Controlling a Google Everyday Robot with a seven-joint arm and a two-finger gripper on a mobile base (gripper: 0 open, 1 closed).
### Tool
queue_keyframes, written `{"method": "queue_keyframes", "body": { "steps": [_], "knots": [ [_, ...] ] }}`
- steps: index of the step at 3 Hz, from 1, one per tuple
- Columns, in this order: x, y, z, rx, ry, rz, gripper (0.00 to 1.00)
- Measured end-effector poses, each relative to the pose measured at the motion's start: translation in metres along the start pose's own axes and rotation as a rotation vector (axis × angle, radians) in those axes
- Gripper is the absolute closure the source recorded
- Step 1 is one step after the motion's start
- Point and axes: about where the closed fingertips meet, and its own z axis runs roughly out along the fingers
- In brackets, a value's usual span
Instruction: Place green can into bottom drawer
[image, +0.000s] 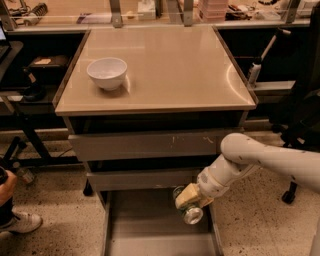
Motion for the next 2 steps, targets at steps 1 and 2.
{"method": "queue_keyframes", "body": {
  "steps": [1, 2],
  "knots": [
    [-0.009, -0.025, 0.048, -0.090, -0.014, 0.076, 1.00],
    [-0.012, -0.052, 0.103, -0.156, 0.008, 0.153, 1.00]
  ]
}}
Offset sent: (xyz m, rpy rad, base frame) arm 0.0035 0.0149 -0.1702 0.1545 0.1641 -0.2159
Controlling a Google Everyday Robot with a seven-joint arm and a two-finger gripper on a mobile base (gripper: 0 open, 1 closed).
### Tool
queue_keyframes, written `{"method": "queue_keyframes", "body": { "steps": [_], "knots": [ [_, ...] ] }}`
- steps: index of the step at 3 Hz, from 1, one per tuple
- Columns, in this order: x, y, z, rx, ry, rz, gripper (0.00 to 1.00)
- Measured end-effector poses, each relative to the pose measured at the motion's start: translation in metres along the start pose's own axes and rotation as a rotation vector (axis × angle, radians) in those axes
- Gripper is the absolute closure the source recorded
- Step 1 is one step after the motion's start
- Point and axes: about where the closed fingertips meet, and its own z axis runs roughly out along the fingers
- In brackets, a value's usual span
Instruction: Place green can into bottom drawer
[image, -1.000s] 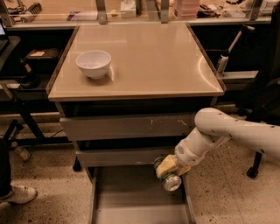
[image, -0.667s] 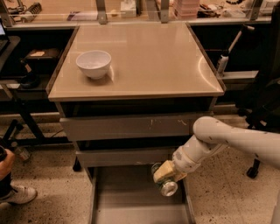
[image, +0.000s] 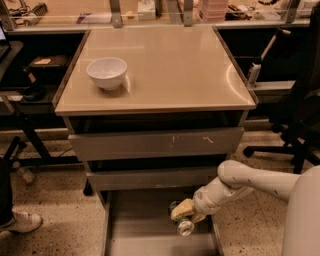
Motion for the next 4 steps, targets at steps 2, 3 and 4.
{"method": "queue_keyframes", "body": {
  "steps": [2, 3, 4],
  "knots": [
    [-0.003, -0.011, 0.029, -0.051, 0.003, 0.038, 1.00],
    [-0.026, -0.045, 0.099, -0.137, -0.040, 0.086, 1.00],
    [-0.026, -0.045, 0.099, -0.137, -0.040, 0.086, 1.00]
  ]
}}
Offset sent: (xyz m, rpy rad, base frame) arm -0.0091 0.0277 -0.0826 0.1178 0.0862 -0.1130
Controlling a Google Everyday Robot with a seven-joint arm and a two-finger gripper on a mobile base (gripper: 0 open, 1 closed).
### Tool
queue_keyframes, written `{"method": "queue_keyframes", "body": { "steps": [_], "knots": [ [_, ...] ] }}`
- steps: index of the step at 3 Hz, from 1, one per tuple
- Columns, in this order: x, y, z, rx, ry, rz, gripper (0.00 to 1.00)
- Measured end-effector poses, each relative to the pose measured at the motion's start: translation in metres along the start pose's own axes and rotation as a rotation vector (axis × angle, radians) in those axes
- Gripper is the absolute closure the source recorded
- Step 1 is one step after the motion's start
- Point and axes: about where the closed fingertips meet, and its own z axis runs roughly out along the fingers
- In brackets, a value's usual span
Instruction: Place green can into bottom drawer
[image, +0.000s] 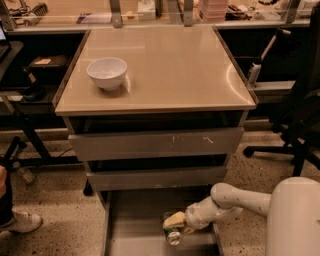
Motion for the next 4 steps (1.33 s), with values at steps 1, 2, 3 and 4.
{"method": "queue_keyframes", "body": {
  "steps": [1, 2, 3, 4],
  "knots": [
    [-0.001, -0.015, 0.032, -0.044, 0.013, 0.043, 1.00],
    [-0.011, -0.036, 0.060, -0.079, -0.017, 0.093, 1.00],
    [-0.019, -0.055, 0.081, -0.107, -0.041, 0.129, 1.00],
    [-0.019, -0.055, 0.081, -0.107, -0.041, 0.129, 1.00]
  ]
}}
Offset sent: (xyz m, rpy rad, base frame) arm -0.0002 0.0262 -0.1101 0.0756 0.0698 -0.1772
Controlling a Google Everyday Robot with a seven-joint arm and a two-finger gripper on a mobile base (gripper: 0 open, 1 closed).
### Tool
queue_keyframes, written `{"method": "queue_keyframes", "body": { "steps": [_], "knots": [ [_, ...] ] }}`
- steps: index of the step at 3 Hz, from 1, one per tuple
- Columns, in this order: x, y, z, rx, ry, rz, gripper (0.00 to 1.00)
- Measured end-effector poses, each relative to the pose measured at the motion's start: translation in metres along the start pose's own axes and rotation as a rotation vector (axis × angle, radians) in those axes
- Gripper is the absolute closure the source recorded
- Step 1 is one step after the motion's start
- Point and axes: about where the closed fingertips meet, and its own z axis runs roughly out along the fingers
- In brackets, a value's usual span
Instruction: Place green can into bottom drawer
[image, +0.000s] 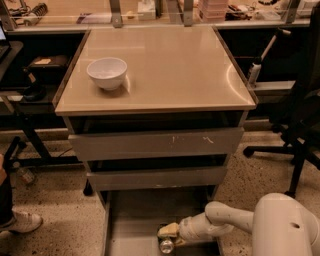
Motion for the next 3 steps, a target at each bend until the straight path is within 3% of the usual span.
{"method": "queue_keyframes", "body": {
  "steps": [2, 3],
  "knots": [
    [-0.026, -0.019, 0.019, -0.047, -0.127, 0.028, 1.00],
    [-0.033, -0.039, 0.031, -0.035, -0.160, 0.061, 1.00]
  ]
}}
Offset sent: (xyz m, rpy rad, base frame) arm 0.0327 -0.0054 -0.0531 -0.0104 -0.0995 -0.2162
